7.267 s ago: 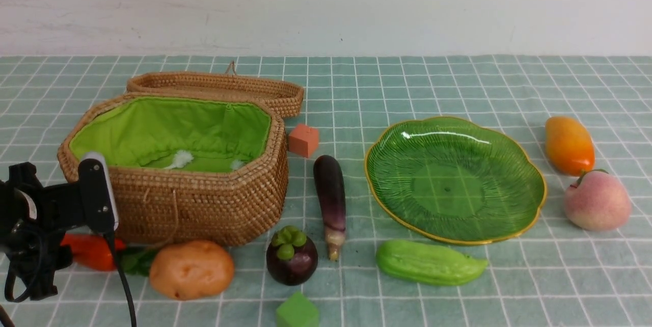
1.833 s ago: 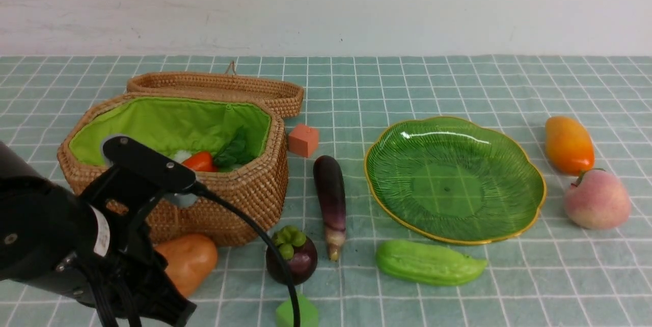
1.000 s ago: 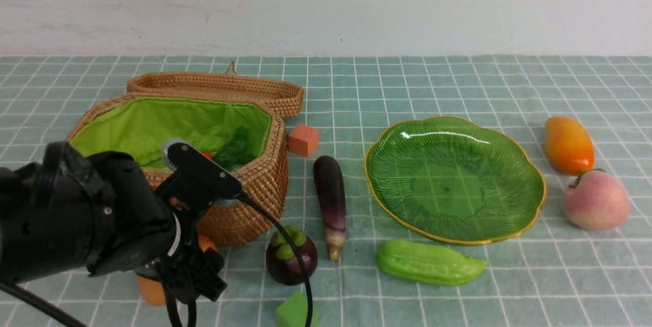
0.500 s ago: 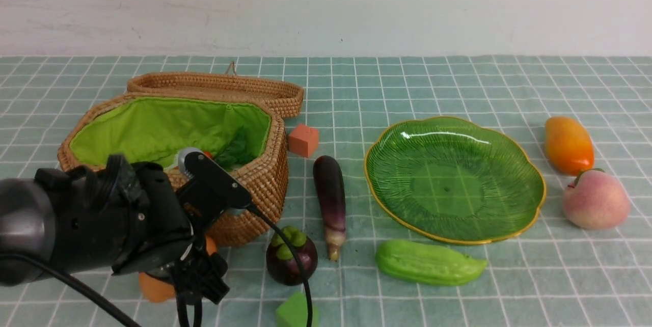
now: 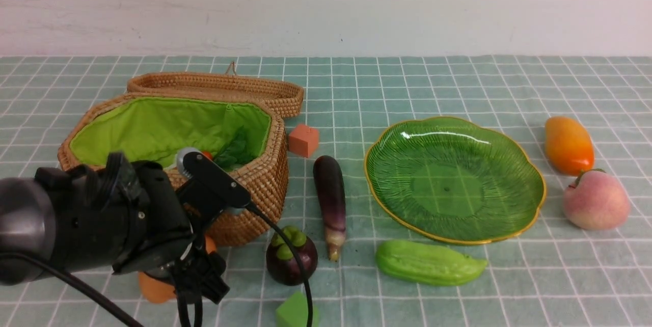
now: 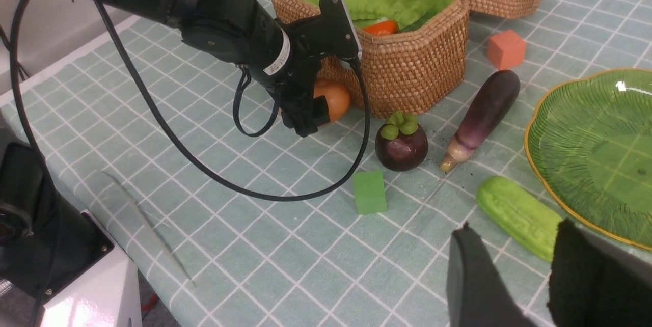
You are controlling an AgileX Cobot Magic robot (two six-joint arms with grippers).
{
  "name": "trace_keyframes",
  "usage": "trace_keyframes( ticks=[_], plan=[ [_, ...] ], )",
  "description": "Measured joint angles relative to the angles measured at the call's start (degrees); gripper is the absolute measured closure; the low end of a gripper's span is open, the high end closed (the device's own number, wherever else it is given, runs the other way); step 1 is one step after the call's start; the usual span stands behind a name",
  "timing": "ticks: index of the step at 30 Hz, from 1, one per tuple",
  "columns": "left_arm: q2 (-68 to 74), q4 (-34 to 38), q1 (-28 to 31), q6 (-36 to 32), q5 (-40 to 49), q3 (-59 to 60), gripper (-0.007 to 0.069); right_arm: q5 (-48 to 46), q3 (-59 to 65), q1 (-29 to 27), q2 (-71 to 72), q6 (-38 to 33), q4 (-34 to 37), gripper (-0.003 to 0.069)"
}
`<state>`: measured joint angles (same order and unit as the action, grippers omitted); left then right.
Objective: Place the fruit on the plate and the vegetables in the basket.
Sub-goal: Grab a potato with your left arm and place it in the basket on the left
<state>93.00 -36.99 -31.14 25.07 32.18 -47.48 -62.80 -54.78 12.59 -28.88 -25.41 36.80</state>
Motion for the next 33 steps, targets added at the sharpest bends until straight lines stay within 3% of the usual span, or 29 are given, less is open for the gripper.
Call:
trace_keyframes(
  ticks=[4,15,30,33],
  plan=[
    [-0.21,1.39,0.0,-0.42,0.26,0.0,0.0078,0.0,0.0,0.0,0.0,0.0,0.0,0.0425],
    [-4.16,15.38,-0.05,-7.14,2.78,0.45,0.0083,0.0,0.0,0.0,0.0,0.0,0.0,0.0424],
    [-3.45,16.07,-0.05,-7.8,1.98,0.2,0.0078,0.12,0.0,0.0,0.0,0.0,0.0,0.0424],
    [-3.0,16.37,-0.05,-7.05,1.62,0.2,0.0006,0.12,0.0,0.0,0.0,0.0,0.0,0.0424]
  ],
)
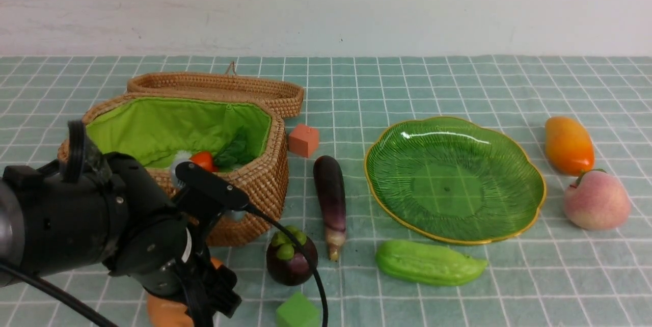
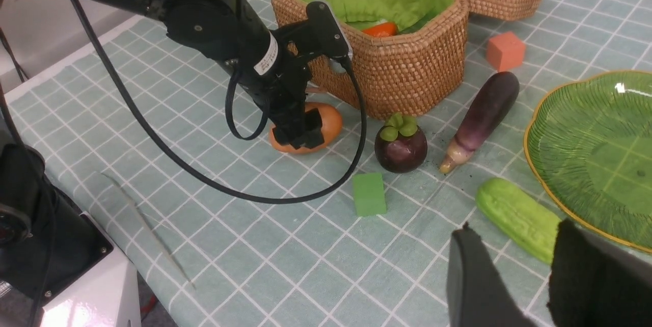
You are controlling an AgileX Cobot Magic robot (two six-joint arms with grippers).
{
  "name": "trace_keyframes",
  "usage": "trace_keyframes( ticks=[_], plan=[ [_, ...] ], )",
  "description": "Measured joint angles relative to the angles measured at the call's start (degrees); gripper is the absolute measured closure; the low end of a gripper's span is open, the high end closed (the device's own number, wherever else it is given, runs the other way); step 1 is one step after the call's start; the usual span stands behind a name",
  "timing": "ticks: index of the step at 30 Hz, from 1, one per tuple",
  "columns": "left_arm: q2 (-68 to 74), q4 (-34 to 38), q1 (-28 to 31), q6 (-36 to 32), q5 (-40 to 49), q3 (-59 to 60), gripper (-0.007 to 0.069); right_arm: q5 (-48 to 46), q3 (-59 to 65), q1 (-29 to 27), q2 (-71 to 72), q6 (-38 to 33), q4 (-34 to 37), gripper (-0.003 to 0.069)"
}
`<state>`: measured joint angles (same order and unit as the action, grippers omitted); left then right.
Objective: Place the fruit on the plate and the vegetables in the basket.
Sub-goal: Grab a potato with your left arm and place it in the basket on the left
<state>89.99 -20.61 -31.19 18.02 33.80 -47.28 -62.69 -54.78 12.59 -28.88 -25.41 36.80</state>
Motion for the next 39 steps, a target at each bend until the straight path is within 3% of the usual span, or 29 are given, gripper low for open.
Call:
trace_keyframes(
  ticks=[3,8,13,19,26,31,39],
  plan=[
    [0.66,1.09,0.0,0.68,-0.22,0.18,-0.0035,0.0,0.0,0.0,0.0,0.0,0.0,0.0424],
    [0.79,1.4,0.0,1.09,-0.65,0.26,-0.0039,0.0,0.0,0.0,0.0,0.0,0.0,0.0424],
    [0.79,1.51,0.0,1.27,-2.23,0.26,0.0052,0.0,0.0,0.0,0.0,0.0,0.0,0.0424],
    [0.79,2.15,0.0,1.27,-1.89,0.26,0.0057,0.0,0.0,0.0,0.0,0.0,0.0,0.0424],
    [-4.62,2.73,0.0,-0.19,7.86,-2.94,0.0057,1.37,0.0,0.0,0.0,0.16,2.36,0.0424],
    [-13.86,1.58,0.0,-7.8,13.87,-8.84,0.0057,5.07,-0.17,0.0,0.0,0.11,2.9,0.0424],
    [-12.96,-2.94,5.23,-24.12,6.82,-22.09,0.0057,14.39,-0.27,0.0,0.0,0.05,3.38,0.0424]
  ],
)
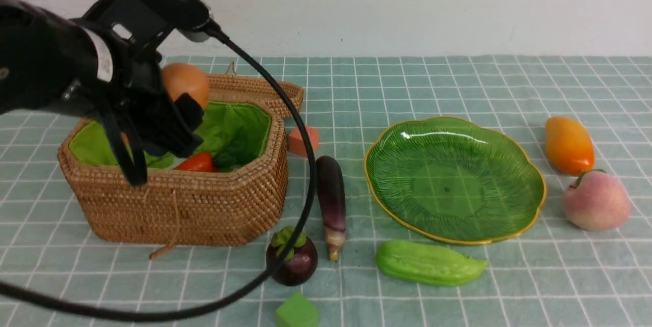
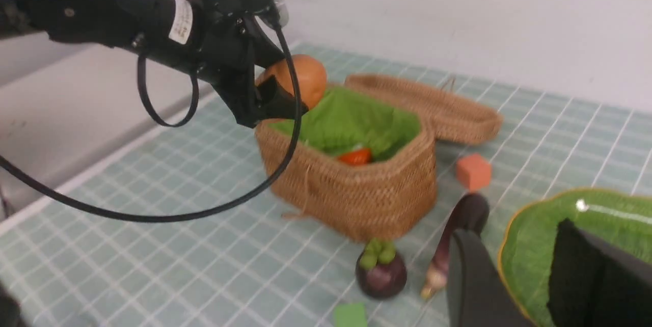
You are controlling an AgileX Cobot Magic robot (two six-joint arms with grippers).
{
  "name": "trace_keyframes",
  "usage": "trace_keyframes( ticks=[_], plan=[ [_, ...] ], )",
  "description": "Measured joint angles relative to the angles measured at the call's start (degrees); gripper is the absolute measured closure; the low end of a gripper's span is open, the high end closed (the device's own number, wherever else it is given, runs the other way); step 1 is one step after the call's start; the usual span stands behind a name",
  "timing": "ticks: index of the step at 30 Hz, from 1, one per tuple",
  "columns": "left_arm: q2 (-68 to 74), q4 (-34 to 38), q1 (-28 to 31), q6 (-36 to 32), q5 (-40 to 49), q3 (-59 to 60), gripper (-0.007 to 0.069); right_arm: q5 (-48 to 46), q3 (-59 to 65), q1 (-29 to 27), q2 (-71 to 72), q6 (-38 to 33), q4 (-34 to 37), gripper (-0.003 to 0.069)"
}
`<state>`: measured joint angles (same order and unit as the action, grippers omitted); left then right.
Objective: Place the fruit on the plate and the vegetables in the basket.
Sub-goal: Grab a potato with your left arm and place it in the basket on the left
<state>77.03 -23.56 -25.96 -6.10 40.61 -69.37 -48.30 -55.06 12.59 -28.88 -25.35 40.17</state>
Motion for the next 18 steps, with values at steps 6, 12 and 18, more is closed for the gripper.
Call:
trace_keyframes(
  ticks=[6,12,18],
  plan=[
    [9.94,-2.01,3.99,-10.48,-1.23,-2.69,0.0057,0.18,0.0,0.0,0.0,0.0,0.11,0.0424],
    [14.63,-9.28,4.42,-7.12,-3.23,-2.69,0.0033,-1.07,0.0,0.0,0.0,-0.05,0.23,0.0424],
    [14.57,-16.17,4.42,1.65,-3.88,-2.75,-0.0043,-1.46,0.0,0.0,0.0,-0.05,0.83,0.0424]
  ],
)
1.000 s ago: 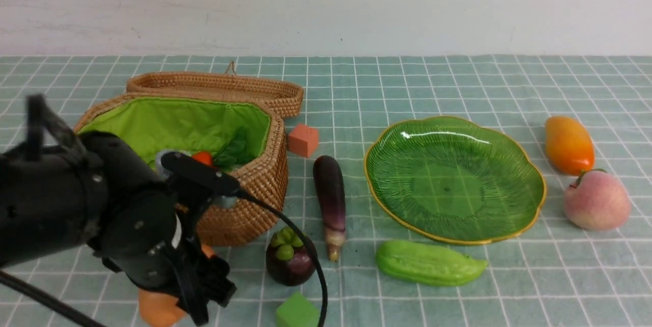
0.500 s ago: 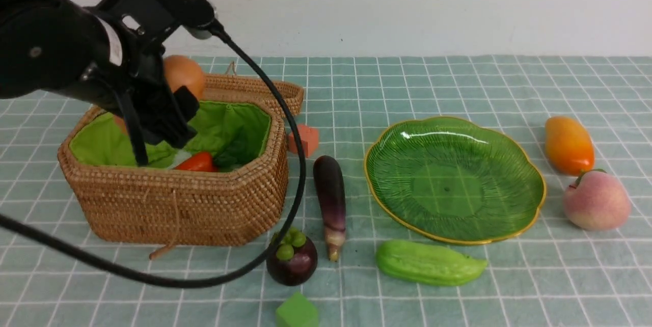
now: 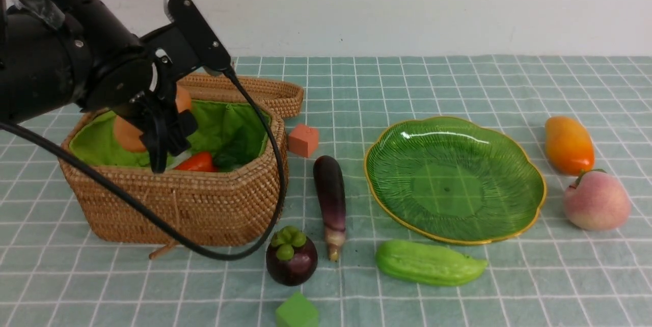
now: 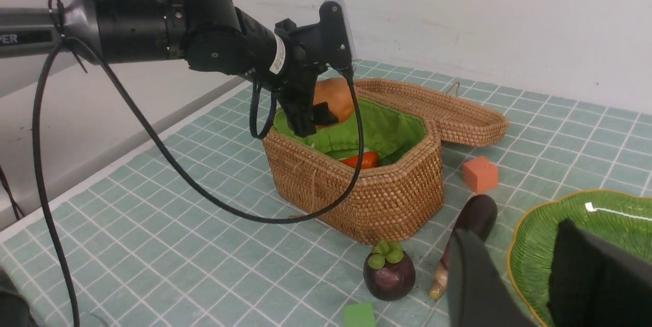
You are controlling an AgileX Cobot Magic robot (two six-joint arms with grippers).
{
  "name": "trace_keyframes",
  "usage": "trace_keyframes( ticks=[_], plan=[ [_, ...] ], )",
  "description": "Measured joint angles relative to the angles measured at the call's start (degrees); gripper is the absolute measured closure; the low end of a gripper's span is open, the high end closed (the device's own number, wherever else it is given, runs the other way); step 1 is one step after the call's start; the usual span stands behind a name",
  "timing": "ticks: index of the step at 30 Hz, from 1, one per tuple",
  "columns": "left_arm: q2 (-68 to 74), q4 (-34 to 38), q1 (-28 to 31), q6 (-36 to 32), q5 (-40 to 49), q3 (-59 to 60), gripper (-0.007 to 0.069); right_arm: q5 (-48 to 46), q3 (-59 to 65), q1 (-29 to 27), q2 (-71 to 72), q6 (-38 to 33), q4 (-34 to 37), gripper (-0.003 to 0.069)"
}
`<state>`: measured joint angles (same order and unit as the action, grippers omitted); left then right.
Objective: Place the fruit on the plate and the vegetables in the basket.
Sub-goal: Grab a potato with your left arm and place it in the basket on the left, then grab a mangosteen with your left arm and put it on the plate on the right
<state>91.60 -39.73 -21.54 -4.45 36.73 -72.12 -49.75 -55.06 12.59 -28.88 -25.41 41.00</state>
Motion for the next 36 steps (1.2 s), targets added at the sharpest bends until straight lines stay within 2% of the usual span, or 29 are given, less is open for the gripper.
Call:
trace_keyframes(
  ticks=[4,8,12,14,15,19,21,23,26,30,31,34,36],
  plan=[
    [0.0,-2.73,0.01,5.49,-0.93,0.0,-0.0041,0.0,0.0,0.0,0.0,0.0,0.06,0.0424],
    [0.0,-1.86,-0.19,6.8,-0.98,0.0,-0.0027,-0.04,0.0,0.0,0.0,0.0,0.06,0.0424],
    [-0.17,5.07,-3.48,12.14,2.74,-0.04,0.0069,-1.33,0.0,0.0,0.0,0.0,0.0,0.0424],
    [-0.8,11.29,-7.96,17.19,6.27,-0.04,0.0191,-3.35,0.0,0.0,0.0,0.0,-0.78,0.0424],
    [-1.28,13.84,-10.8,18.61,8.88,-0.04,0.0277,-4.51,0.0,0.0,0.0,0.0,-1.11,0.0423],
    [-2.04,23.29,-20.34,20.35,17.9,-0.04,0.0557,-8.44,0.0,0.0,0.0,0.0,-1.64,0.0421],
    [-1.64,27.1,-23.69,20.35,20.25,-0.04,0.0627,-9.33,0.0,0.0,0.0,0.0,-1.64,0.0421],
    [-0.84,29.11,-25.16,20.24,21.2,-0.04,0.0635,-9.7,0.0,0.0,0.0,0.0,-1.69,0.0421],
    [1.15,29.89,-25.67,20.12,21.3,-0.04,0.0592,-9.7,0.0,0.0,0.0,0.0,-1.69,0.0421],
    [5.05,27.37,-25.67,21.26,19.41,-0.04,0.0371,-9.75,0.0,0.0,0.0,0.0,-1.69,0.0421],
    [5.37,27.23,-25.67,21.38,19.23,-0.04,0.0358,-9.75,0.0,0.0,0.0,0.0,-1.69,0.0421],
    [7.22,24.65,-25.67,24.9,15.79,-0.04,0.014,-9.94,0.0,0.0,0.0,0.0,-1.63,0.0421],
    [7.52,23.43,-25.67,26.87,13.8,-0.04,0.0051,-10.14,0.0,0.0,0.0,0.0,-1.63,0.0422]
  ],
)
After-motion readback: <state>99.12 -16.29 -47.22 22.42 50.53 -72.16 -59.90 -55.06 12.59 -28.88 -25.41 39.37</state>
